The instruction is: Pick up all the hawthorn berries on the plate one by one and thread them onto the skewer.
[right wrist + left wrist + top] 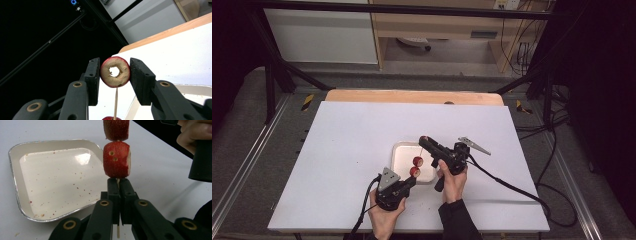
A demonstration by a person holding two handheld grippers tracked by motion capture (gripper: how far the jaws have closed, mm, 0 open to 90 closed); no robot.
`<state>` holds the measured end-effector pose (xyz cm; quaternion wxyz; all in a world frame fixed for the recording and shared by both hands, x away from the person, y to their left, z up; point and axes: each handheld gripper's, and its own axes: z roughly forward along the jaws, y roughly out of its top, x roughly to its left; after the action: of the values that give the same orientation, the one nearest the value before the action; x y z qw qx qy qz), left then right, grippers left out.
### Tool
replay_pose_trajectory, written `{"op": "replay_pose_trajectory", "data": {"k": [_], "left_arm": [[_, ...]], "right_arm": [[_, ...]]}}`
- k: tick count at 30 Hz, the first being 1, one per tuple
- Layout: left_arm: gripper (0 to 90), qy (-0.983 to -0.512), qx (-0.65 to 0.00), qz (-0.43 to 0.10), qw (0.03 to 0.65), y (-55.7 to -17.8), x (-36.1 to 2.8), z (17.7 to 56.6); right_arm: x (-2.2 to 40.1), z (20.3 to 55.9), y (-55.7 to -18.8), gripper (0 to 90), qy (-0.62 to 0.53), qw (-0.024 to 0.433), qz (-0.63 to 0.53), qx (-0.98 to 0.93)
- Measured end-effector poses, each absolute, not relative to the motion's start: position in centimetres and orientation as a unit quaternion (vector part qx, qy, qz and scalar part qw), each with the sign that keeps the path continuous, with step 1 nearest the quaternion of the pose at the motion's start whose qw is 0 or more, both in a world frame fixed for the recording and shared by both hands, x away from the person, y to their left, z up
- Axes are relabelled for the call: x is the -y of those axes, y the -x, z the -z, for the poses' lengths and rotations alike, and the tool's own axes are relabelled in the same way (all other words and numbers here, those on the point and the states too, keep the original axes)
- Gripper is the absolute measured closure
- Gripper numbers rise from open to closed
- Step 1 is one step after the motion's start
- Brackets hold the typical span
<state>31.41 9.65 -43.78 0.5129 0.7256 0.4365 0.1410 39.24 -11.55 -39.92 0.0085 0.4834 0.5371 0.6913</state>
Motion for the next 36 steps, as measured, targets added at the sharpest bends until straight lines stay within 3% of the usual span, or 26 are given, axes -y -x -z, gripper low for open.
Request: {"op": "replay_pose_trajectory", "data": {"k": [23, 36], "left_arm": [[88.2, -0.695, -0.456, -0.137, 0.539, -31.3, -9.6, 43.6], [88.3, -0.706, -0.446, -0.14, 0.533, -31.5, -9.4, 43.8]], "right_arm": [[11.1, 40.4, -38.5, 61.9, -0.491, 0.01, -0.688, -0.534], [11.1, 40.4, -38.1, 62.1, -0.489, 0.005, -0.674, -0.553]]}}
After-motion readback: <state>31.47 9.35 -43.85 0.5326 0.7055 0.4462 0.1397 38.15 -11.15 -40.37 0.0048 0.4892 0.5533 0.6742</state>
